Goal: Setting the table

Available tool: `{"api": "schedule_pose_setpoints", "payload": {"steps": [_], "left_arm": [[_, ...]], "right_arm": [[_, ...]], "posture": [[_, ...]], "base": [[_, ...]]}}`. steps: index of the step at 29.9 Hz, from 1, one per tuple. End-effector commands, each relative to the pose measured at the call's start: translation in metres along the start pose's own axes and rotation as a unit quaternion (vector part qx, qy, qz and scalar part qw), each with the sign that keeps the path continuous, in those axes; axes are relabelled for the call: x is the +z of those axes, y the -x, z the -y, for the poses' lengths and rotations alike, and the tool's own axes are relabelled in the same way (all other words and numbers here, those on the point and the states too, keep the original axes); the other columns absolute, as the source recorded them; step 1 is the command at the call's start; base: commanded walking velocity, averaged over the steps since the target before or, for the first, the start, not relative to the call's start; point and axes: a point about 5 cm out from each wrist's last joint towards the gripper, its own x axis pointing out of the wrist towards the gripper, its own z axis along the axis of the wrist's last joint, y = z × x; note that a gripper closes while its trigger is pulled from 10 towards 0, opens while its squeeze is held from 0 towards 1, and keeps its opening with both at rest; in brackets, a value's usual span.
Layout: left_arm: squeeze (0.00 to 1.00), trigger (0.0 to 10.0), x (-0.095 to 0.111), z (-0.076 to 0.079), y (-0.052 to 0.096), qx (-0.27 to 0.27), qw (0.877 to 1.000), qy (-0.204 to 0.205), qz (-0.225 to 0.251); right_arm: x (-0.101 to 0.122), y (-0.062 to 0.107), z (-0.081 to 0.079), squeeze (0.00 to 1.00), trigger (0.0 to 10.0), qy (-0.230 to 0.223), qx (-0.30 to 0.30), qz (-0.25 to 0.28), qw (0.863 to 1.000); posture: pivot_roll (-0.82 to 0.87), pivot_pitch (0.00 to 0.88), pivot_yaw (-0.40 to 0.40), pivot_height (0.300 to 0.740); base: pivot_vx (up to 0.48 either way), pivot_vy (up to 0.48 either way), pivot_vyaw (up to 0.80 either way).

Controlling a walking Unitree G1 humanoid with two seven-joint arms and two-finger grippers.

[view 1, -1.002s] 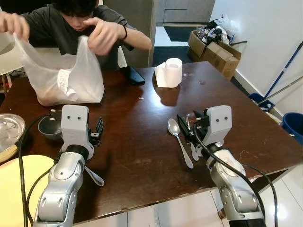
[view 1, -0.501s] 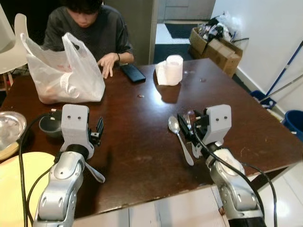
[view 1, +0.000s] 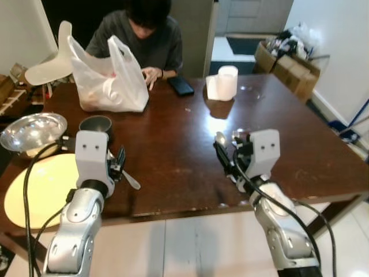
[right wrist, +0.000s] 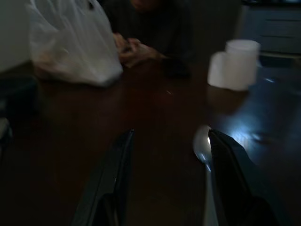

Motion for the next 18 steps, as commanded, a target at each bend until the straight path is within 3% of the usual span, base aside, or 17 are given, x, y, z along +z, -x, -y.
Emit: {"api": "schedule_pose_setpoints", "payload": {"steps": [1, 18], "left_arm": [[0.00, 10.0, -0.0048, -0.0015, 0.0006, 0.003, 1.000, -0.002, -0.010], [0.00, 10.0, -0.0056, 0.0007, 0.0007, -0.001, 1.000, 0.000, -0.009]], "right_arm": [[-0.0039, 0.0013, -0.0011, 0.00, 10.0, -0.004, -0.002, -0.007, 1.000], [-0.0043, -0.0009, 0.0007, 0.00, 10.0, -0.004, -0.004, -0.009, 1.000]], "posture": [[-0.02, 0.000, 0.042, 0.740], [-0.02, 0.000, 0.038, 0.740]], "base": [[-0.352, 0.000, 0.00], [-0.349, 0.000, 0.00]]}}
